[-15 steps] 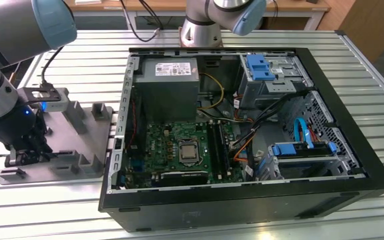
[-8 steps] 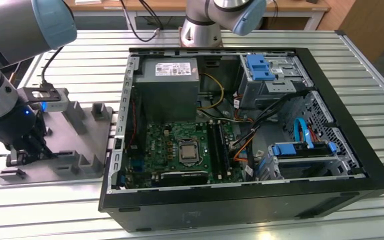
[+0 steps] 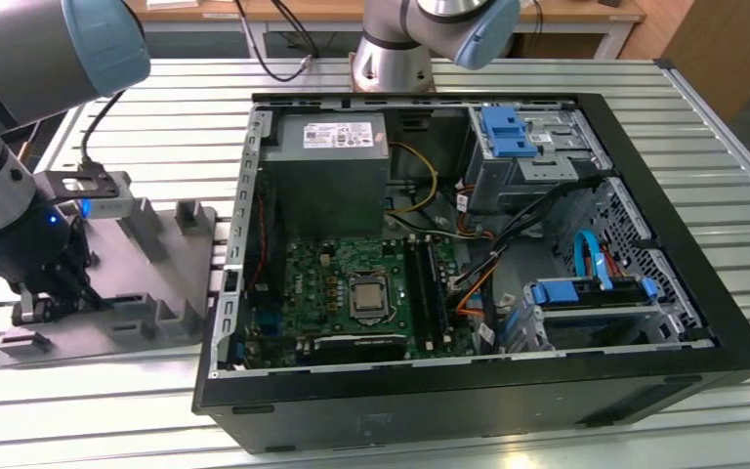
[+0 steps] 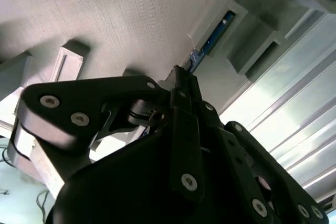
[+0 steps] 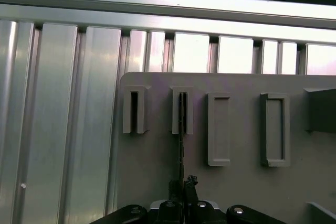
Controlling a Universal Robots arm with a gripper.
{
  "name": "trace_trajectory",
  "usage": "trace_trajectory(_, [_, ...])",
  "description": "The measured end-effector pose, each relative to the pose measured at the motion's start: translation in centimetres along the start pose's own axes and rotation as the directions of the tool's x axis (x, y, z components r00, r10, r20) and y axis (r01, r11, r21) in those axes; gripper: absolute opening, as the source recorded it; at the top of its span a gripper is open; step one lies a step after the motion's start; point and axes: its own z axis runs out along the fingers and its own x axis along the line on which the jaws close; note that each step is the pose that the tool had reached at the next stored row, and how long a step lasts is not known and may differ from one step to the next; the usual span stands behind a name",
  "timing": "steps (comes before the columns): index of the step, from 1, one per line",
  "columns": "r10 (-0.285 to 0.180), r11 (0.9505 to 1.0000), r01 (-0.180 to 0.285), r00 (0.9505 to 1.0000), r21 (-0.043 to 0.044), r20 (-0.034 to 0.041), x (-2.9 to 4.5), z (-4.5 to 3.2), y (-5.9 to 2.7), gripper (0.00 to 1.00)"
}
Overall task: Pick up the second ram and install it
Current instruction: 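Pick up the second ram and move it above second insertion slot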
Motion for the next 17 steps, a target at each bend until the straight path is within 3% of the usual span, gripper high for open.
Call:
trace_trajectory(13, [0.004,1.0,-0.004,1.0,0.0001,0.0004,0.0,0.0,0.0,0.14])
trace_trajectory(17, [0.07,0.9975,-0.07,0.9975,0.0007,0.0024,0.0,0.01,0.0,0.14])
